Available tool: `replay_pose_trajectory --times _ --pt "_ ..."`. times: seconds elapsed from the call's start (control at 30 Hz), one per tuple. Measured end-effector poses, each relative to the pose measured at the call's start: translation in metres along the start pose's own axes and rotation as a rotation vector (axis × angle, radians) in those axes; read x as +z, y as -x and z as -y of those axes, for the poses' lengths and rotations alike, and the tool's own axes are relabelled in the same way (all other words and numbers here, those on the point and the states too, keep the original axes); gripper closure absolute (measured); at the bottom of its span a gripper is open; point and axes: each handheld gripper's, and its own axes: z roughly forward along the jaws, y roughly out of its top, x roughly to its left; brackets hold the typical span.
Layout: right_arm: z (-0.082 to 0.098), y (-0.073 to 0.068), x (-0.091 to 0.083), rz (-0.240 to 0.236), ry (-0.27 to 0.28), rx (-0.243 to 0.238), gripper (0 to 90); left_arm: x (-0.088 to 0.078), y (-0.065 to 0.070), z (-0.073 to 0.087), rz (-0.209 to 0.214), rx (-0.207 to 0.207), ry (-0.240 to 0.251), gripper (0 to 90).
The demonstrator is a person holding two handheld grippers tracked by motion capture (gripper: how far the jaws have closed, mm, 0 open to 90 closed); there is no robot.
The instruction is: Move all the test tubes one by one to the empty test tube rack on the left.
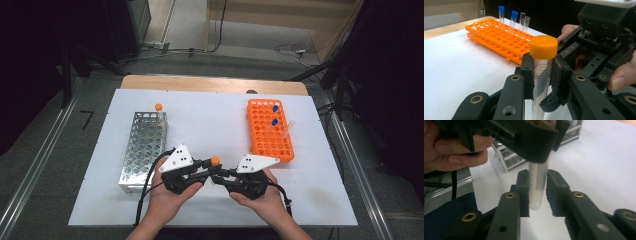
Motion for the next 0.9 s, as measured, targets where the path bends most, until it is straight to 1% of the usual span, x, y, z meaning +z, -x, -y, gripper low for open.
replay_pose_trajectory --times 0.07,0.17,0.27,0.33,0.4,0.47,0.5,0.57,0.73,0.77,0.9 --pt "0.002 0.001 -0.001 -0.011 0.007 0.002 60.9 -0.002 -0.002 0.0 -0.013 -0.002 0.008 74.7" --pt "0.004 0.005 -0.005 -0.01 0.022 -0.001 50.6 -0.006 -0.006 0.0 -0.028 -0.014 0.014 74.7" --pt "0.008 0.011 -0.011 0.019 0.026 0.012 39.4 -0.01 -0.01 -0.001 -0.045 -0.026 0.023 74.7" --pt "0.01 0.016 -0.017 0.029 0.036 0.031 33.2 -0.012 -0.014 -0.001 -0.054 -0.031 0.025 74.7" --pt "0.012 0.02 -0.022 0.037 0.048 0.039 26.7 -0.013 -0.017 -0.001 -0.066 -0.033 0.027 74.7" --pt "0.014 0.024 -0.027 0.039 0.057 0.035 20.6 -0.015 -0.02 -0.002 -0.075 -0.039 0.03 74.7" --pt "0.015 0.025 -0.03 0.038 0.06 0.031 19.6 -0.016 -0.022 -0.002 -0.08 -0.04 0.032 74.7" --pt "0.017 0.028 -0.033 0.037 0.061 0.026 14.1 -0.018 -0.025 -0.004 -0.091 -0.043 0.036 74.7" --pt "0.026 0.038 -0.045 0.036 0.064 0.033 3.6 -0.028 -0.034 -0.009 -0.119 -0.058 0.064 74.7" --pt "0.029 0.04 -0.048 0.028 0.066 0.038 1.3 -0.031 -0.036 -0.01 -0.126 -0.059 0.069 74.7" --pt "0.04 0.047 -0.063 0.059 0.077 0.056 0.2 -0.04 -0.045 -0.015 -0.154 -0.065 0.091 74.7"
